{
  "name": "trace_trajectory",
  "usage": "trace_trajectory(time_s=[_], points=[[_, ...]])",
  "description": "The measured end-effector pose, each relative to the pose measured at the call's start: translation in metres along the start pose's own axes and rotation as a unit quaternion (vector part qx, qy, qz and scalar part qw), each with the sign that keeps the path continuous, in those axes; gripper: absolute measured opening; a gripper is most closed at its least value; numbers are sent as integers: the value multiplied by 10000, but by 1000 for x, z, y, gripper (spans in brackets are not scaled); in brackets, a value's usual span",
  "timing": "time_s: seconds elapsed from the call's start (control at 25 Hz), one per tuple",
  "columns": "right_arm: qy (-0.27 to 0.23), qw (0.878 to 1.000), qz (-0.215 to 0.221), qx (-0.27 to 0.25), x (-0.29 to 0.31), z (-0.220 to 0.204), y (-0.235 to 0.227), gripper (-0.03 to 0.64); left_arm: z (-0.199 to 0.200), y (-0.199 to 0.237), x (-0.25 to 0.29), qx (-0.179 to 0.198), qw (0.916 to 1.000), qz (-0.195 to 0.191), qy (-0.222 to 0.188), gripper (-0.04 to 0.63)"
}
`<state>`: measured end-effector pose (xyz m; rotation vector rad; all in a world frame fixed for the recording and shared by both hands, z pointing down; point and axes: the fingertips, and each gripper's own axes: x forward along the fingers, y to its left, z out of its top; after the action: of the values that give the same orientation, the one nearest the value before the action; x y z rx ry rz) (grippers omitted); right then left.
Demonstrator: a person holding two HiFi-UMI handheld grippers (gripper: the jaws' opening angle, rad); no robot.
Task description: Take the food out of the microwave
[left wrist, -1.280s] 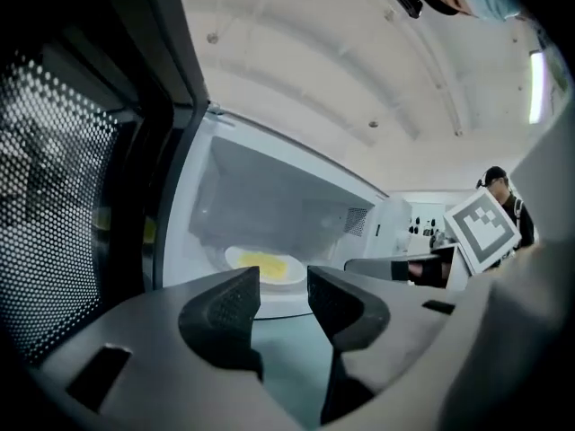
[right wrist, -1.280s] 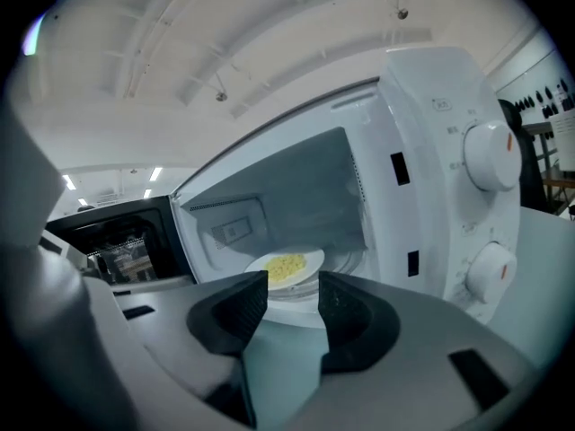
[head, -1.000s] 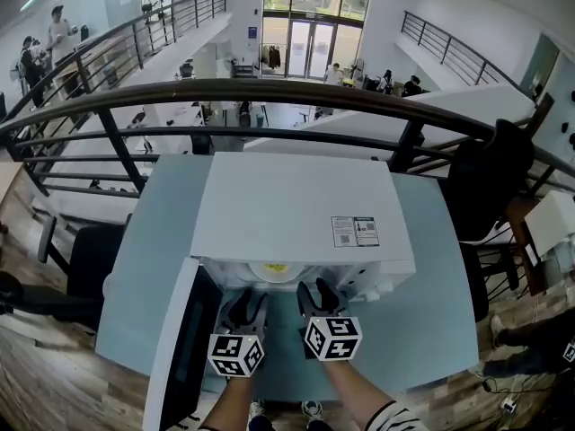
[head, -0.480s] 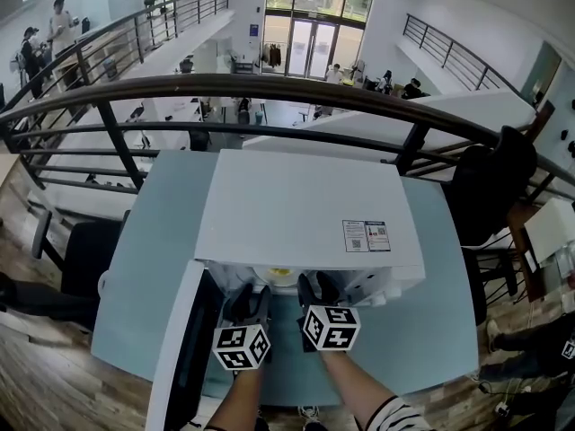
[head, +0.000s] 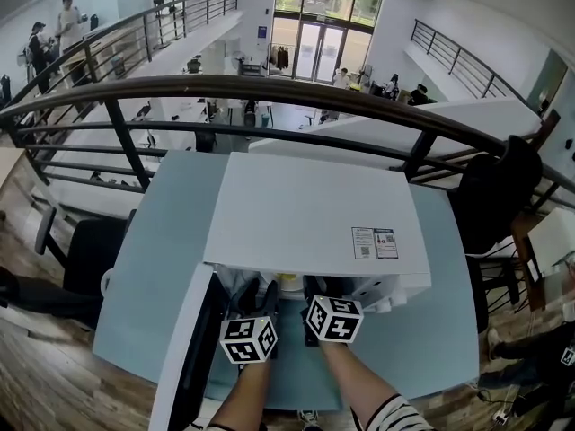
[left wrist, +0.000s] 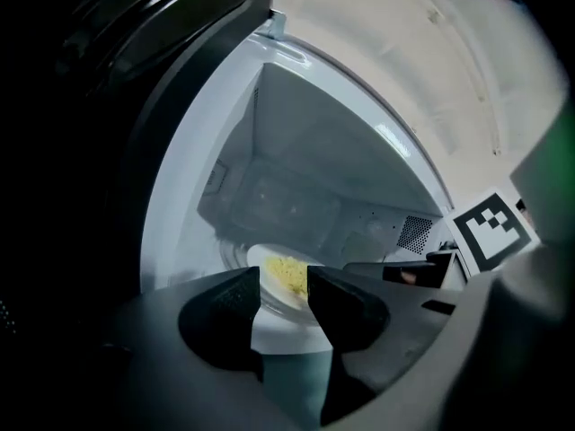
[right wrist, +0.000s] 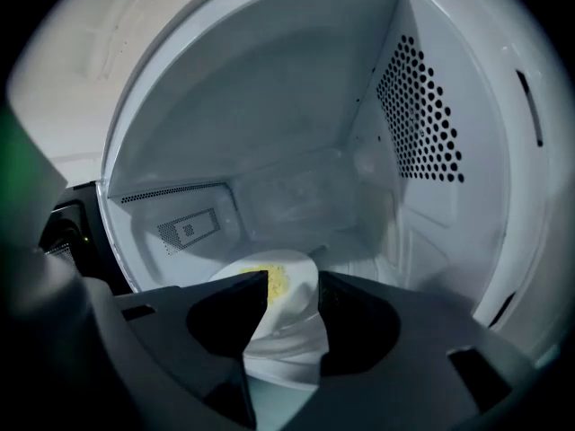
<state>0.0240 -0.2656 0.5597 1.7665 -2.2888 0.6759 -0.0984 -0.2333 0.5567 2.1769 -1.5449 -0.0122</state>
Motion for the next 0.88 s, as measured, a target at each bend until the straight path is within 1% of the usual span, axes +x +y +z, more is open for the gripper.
trace_trajectory(time_s=[0.28,0.44,0.56,0.64,0.76,0.88], points=[[129,9999,-36,12,10,-5,-2,170,1,6,10,167,9996,65,201,144],[242,9996,-136,-102,13,-9,-2,170,-3,4,13,181,9993,18,320,143],[453,9985,-192,-244,14,-13,-1,170,-7,2,17,218,9987,-17,460,143],[523,9979,-216,-314,14,-16,0,149,-8,4,18,170,9986,4,492,141],[538,9980,-196,-275,14,-16,-1,146,-10,7,18,96,9985,56,530,120],[529,9982,-196,-188,14,-15,-2,138,-10,7,19,67,9985,53,542,115]])
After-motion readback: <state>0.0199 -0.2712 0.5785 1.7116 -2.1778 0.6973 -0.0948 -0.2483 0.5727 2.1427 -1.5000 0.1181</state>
